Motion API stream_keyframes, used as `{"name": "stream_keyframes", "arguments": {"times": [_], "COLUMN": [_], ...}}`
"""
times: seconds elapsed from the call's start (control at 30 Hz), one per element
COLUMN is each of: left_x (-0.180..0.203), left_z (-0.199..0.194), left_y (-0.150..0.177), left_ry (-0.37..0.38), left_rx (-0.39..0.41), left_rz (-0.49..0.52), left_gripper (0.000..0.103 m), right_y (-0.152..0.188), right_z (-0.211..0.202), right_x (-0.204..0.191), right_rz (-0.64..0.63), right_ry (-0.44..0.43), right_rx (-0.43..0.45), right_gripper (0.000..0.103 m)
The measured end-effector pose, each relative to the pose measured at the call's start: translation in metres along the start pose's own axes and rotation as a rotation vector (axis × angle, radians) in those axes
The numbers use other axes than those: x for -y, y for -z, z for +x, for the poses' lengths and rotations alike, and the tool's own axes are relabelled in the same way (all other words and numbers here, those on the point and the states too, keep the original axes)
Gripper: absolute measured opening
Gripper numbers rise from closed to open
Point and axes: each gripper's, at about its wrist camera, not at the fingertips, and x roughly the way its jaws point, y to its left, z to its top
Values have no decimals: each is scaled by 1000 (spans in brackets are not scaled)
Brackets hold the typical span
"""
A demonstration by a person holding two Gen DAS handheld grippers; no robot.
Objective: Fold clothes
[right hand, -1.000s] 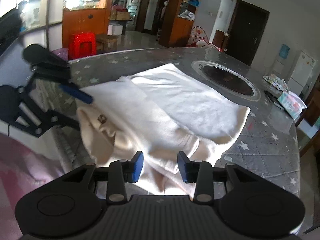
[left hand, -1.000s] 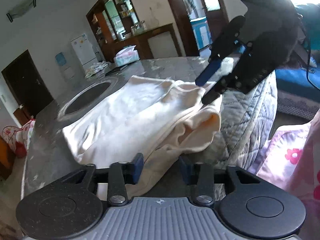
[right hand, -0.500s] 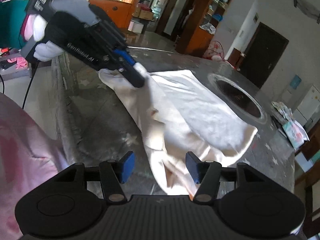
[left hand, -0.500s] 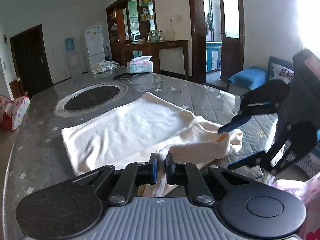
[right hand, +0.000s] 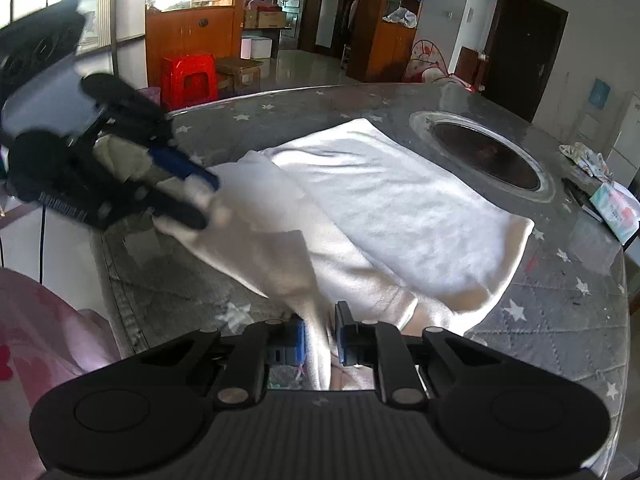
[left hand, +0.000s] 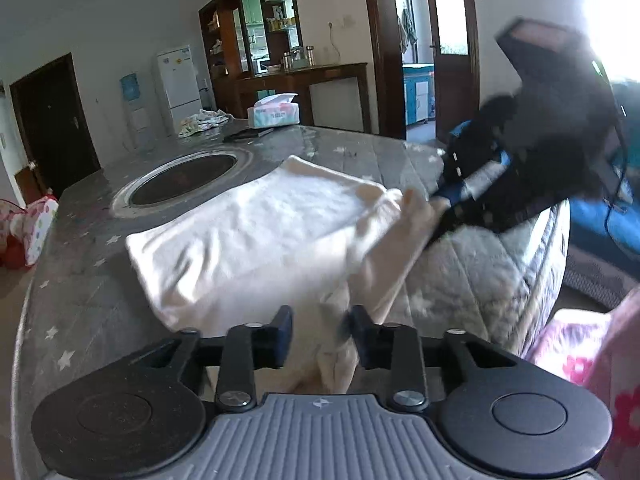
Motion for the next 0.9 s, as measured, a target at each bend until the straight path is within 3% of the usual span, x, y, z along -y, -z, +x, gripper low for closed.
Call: {"name": "stream_keyframes", "arguments": {"times": [0.3,0.37,0.4,0.47,0.67,0.9], "left_x": [9,6,4,-1,-5,7], "left_z": [-3,-3,-3,-4,-29,-87], "left_y": [22,23,22,22,13,-3], "left_ry": [-32,-26,-30,-29,19,60], "left_rx": [-20,-17,-18,-13,31,75], "left_rz": [68,68,66,46,-7,-45], "left_gripper": [46,33,21,11,8,8], "right_y": [-11,-12,-11,-9,-5,0], "right_z": [-4,-5,-5,-6,-23,-85], "right_x": [6,4,3,1,-6,-28], "right_rz": [17,12,9,5,14,-8], "right_ry": [3,14,20,33,37,-19], "right_rx": [-1,2,4,13,49,75], "right_gripper": [13,11,10,8,7,7]}}
